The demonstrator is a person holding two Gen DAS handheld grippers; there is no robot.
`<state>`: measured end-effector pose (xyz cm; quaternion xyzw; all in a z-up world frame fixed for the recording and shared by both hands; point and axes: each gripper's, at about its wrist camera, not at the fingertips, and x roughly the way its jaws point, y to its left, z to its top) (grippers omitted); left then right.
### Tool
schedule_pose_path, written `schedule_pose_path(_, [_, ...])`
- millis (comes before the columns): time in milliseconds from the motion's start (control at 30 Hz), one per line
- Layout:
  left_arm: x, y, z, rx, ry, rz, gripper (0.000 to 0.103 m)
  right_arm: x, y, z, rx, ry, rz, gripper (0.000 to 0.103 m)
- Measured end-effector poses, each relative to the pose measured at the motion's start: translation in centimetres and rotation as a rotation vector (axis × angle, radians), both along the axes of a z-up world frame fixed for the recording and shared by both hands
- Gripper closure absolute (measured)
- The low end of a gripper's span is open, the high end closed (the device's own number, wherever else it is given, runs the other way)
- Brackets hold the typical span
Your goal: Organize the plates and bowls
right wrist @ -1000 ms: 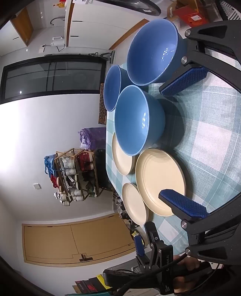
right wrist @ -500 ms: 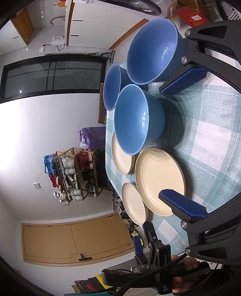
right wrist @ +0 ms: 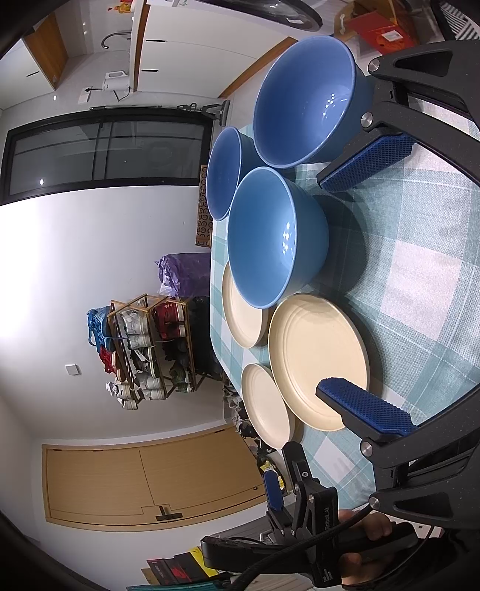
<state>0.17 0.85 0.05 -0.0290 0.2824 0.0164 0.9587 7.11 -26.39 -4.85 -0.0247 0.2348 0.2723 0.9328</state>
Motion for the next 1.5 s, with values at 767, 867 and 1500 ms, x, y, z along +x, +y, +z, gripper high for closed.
schedule_pose_path(767, [0.2,-0.1,-0.2,0.007,0.008,0.005,0.0,0.0,0.4,-0.2,-0.002,0.006,0.008,0.0])
schedule_pose_path(867, [0.3,0.0,-0.3,0.006,0.01,0.004,0.0,0.1,0.3,-0.3,-0.001,0.007,0.007,0.0])
schedule_pose_path(1500, [1.4,-0.1,-1.3,0.022,0.037,0.005,0.0,1.2,-0.2,-0.9,0.017,0.039,0.012,0.0])
